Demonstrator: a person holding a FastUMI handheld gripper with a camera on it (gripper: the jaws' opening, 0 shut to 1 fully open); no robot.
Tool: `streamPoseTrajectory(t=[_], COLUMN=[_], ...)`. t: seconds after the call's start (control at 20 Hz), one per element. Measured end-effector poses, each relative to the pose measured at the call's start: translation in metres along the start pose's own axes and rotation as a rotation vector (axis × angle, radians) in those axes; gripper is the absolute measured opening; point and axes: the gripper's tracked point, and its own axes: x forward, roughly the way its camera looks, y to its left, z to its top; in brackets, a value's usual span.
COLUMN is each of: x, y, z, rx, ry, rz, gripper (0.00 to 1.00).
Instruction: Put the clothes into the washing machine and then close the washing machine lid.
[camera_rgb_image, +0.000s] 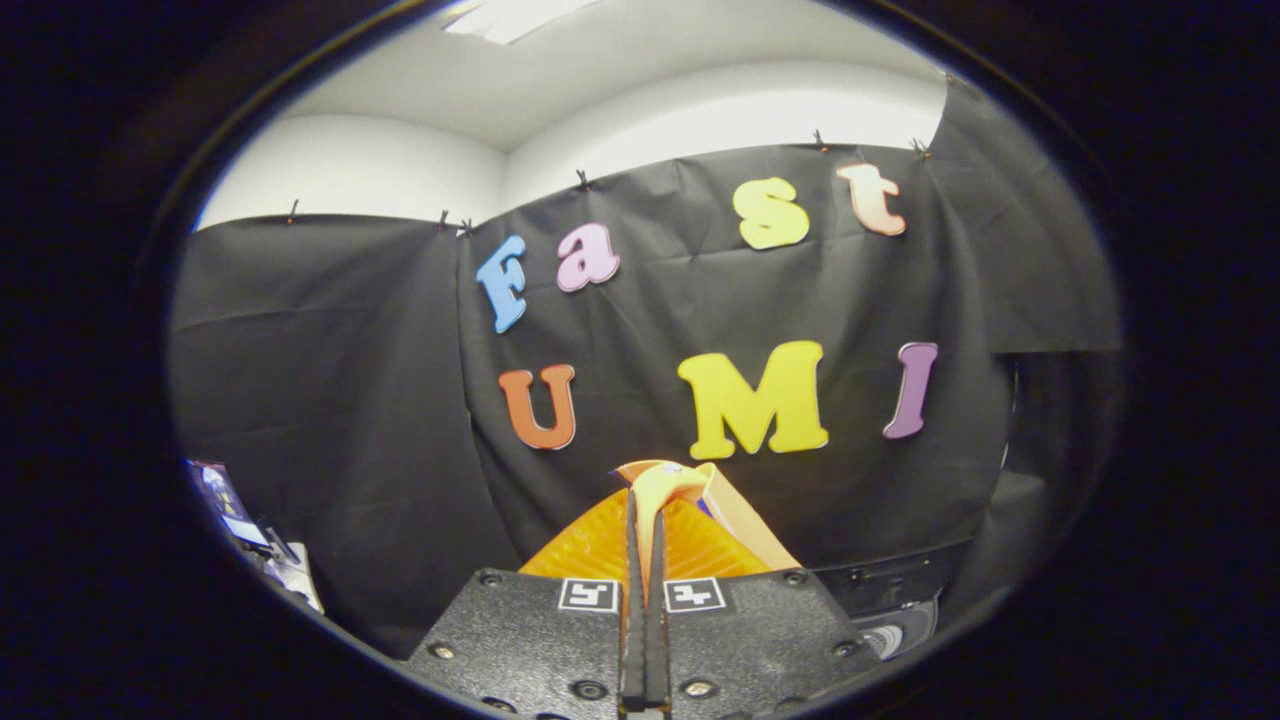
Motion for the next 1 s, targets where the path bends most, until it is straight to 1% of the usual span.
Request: streamPoseTrajectory(t=[0.05, 0.2, 0.3, 0.45, 0.7, 0.8, 1.0], x=[-0.026, -0.059, -0.073, -0.082, -0.062, -0.047, -0.014], y=[-0.010, -0.049, -0.078, -0.122, -0.189, -0.213, -0.247], z=[0.013, 0.028, 0.034, 0.032, 0.005, -0.013, -0.054], rx=[-0.019, -0.048, -0.051, -0.071, -0.025, -0.004, 0.038], ry=[-0.019, -0.053, -0.063, -0.062, -0.007, 0.024, 0.097], rz=[-0.018, -0.083, -0.123, -0.167, -0.184, -0.185, -0.173], gripper=[0.04, 0.04, 0.04, 0.04, 0.04, 0.04, 0.04])
